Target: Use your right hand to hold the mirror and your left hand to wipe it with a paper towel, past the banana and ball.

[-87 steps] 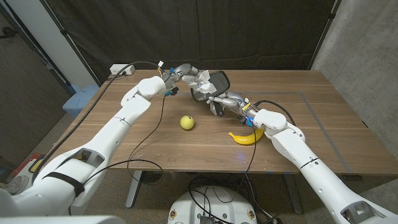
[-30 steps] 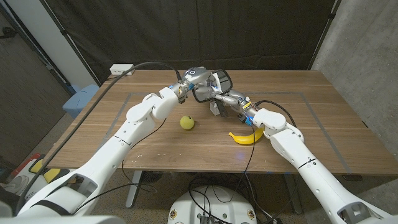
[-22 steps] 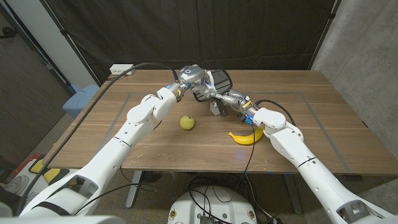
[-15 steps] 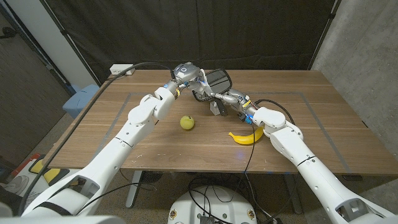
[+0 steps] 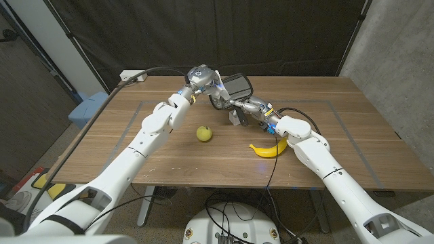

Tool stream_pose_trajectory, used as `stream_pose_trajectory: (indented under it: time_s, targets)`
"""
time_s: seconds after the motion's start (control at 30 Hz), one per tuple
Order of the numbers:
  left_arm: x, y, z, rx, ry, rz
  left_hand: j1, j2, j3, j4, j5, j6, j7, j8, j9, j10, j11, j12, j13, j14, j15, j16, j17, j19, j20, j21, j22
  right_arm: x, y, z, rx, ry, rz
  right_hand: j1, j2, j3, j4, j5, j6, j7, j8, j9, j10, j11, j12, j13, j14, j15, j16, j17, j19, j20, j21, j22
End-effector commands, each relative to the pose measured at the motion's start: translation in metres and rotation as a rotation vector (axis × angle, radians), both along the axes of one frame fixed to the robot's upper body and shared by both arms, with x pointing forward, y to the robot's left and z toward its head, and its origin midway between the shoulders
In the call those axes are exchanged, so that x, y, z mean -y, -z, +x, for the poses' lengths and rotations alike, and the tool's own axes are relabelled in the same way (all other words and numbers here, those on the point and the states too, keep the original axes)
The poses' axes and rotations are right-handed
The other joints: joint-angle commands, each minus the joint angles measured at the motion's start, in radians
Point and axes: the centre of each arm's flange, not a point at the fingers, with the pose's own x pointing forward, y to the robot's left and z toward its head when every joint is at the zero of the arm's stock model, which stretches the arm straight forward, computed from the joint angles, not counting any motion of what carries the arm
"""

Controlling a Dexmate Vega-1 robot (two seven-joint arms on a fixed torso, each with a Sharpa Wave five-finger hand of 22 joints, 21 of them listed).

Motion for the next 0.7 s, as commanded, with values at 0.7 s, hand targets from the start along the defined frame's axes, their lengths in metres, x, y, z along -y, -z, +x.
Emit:
stream_pose_trajectory:
  time_s: [0.7]
  targets:
    - [0.036,0.021,-0.008,-0.282,0.301,0.196,-0.006,-0.003,0.005,0.003,-0.004,0.008,-0.011,-0.013,0.004,0.037,-0.023,-0.019,0.010,-0.008,-0.085,-0.014,0.011,-0.015,-0.017,0.005,-0.011,-0.002,0.003,-0.005,0.009,0.002,0.010,0.098,0.081,0.000,0.006,0.002,0.027,-0.032,0.004,0.003,0.039,-0.036,-0.004,0.005,-0.085,-0.083,0.004,0.002,-0.007,-0.145,0.015,-0.017]
